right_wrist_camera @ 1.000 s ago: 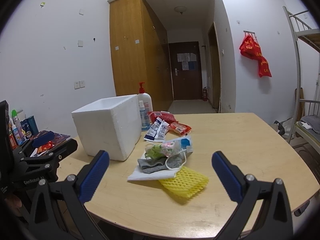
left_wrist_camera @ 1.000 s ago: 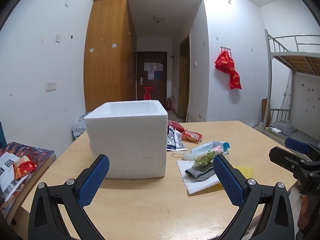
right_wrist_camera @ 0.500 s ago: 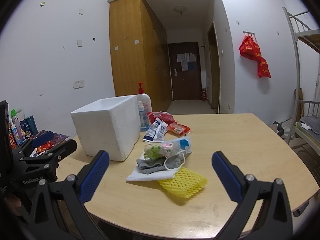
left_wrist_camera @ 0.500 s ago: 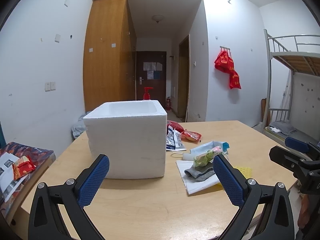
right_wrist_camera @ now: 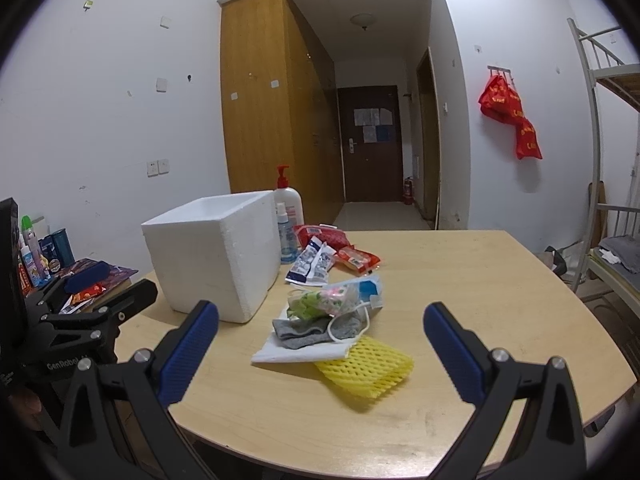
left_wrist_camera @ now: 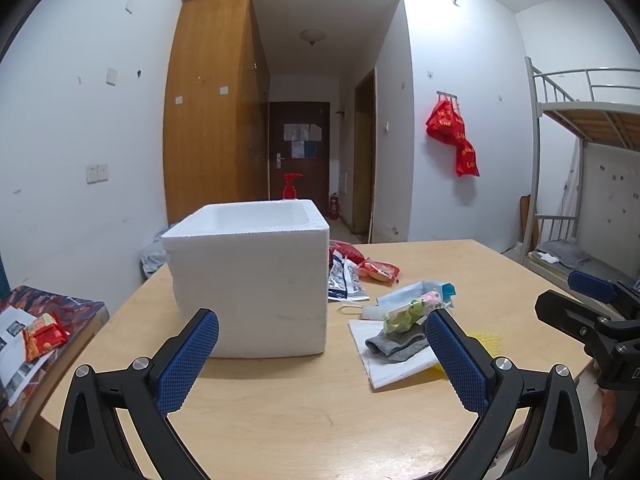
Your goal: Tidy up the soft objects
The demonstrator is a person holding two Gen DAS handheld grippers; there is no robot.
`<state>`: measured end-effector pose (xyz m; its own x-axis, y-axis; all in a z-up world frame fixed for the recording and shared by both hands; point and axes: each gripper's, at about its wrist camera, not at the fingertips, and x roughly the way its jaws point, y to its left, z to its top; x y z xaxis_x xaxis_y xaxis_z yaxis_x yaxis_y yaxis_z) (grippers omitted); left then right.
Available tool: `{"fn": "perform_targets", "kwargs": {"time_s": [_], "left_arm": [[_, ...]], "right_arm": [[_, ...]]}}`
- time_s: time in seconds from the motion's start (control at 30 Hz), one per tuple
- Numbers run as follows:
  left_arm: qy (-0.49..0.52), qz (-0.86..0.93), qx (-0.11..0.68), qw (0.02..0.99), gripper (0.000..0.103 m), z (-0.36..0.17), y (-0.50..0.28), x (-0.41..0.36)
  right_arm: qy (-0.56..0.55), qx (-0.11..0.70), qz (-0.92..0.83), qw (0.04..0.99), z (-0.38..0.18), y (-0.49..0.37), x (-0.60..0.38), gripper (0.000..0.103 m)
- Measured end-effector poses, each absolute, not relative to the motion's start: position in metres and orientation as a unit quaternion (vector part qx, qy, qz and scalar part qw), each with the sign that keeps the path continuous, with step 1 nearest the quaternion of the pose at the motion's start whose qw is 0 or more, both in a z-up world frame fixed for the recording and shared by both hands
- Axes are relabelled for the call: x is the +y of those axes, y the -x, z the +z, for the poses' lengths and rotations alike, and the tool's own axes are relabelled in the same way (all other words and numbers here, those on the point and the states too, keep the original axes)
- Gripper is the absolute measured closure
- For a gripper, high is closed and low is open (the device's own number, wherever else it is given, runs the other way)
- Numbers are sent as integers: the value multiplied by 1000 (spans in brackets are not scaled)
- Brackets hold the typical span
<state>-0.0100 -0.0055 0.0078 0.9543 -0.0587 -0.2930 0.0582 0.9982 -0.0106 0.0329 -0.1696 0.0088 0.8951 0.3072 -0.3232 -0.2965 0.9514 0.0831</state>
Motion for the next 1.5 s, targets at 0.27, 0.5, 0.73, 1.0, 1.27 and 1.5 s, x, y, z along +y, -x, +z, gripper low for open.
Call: {"fn": "perform_targets", "kwargs": {"time_s": [0.27, 0.5, 0.73, 1.0, 1.27, 1.5], "left_arm": [[1, -28, 153, 988, 0, 8, 8, -5], [3, -32, 157, 987, 0, 8, 4, -6], [-3, -45, 169, 985, 0, 5, -10, -13], [-10, -63, 189, 980, 0, -2, -34, -24], [-22, -82, 204, 975, 0, -10, -51, -34], [-32, -120, 208, 970, 0, -12, -62, -45]], "right_arm": [[-15, 171, 153, 973, 9, -34, -171, 0], [-11, 175, 152, 973, 9, -38, -171, 0], [-12, 188, 152, 970, 8, -53, -174, 0], [-10, 204, 150, 967, 4, -74, -181, 0], [-7, 224, 151, 963, -4, -90, -185, 0], [-5, 242, 152, 958, -12, -98, -193, 0]]}}
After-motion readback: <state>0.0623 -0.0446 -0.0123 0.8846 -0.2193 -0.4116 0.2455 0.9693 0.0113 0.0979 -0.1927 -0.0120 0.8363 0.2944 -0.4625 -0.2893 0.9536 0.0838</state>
